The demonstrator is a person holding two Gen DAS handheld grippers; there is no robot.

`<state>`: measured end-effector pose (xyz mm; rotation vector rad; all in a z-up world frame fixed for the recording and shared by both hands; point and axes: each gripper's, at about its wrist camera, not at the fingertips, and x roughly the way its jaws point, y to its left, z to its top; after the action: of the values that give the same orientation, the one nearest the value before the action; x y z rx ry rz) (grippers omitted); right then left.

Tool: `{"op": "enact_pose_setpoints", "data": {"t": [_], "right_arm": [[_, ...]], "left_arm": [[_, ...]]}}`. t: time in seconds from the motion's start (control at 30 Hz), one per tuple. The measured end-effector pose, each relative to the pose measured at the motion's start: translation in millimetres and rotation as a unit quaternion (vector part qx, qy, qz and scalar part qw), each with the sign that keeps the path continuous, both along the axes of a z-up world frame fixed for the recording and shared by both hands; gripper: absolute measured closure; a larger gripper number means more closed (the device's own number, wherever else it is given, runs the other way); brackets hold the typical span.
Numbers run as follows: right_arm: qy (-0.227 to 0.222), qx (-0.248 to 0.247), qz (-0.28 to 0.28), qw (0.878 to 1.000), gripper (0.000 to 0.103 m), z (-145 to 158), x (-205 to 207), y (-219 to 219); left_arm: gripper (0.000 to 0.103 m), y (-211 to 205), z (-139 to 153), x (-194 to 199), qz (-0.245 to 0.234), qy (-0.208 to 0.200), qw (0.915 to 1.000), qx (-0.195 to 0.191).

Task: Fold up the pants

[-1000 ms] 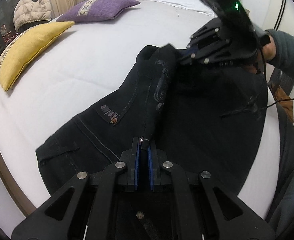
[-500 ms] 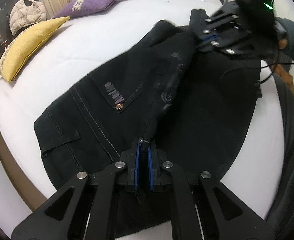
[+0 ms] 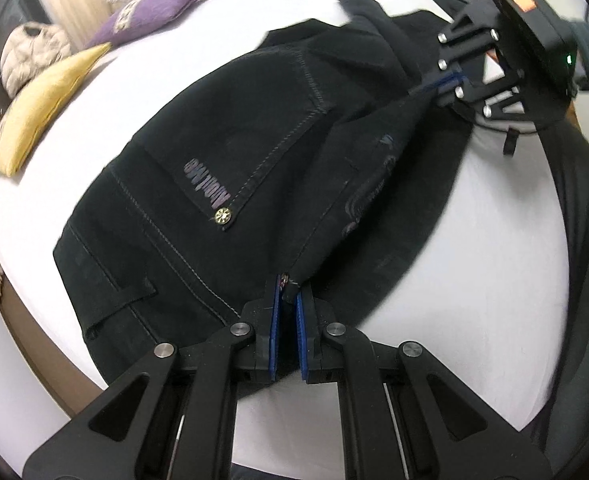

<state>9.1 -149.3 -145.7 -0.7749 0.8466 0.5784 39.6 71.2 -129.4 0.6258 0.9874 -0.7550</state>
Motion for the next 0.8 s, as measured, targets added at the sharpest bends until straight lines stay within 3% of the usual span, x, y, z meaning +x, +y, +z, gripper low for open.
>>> {"op": "enact_pose_setpoints", "data": {"t": [0.33, 0.8], "right_arm": [[-0.007, -0.027, 0.0, 1.0, 0.099, -11, -30, 4], [-0.029, -0.04, -0.01, 0.999, 0.098, -24, -38, 8]], "left_arm": [[0.097, -13, -21, 4, -0.025, -0.014, 0.9992, 0.03], [0.097, -8, -30, -4, -0.013, -0.026, 0.9994, 0.019]]}}
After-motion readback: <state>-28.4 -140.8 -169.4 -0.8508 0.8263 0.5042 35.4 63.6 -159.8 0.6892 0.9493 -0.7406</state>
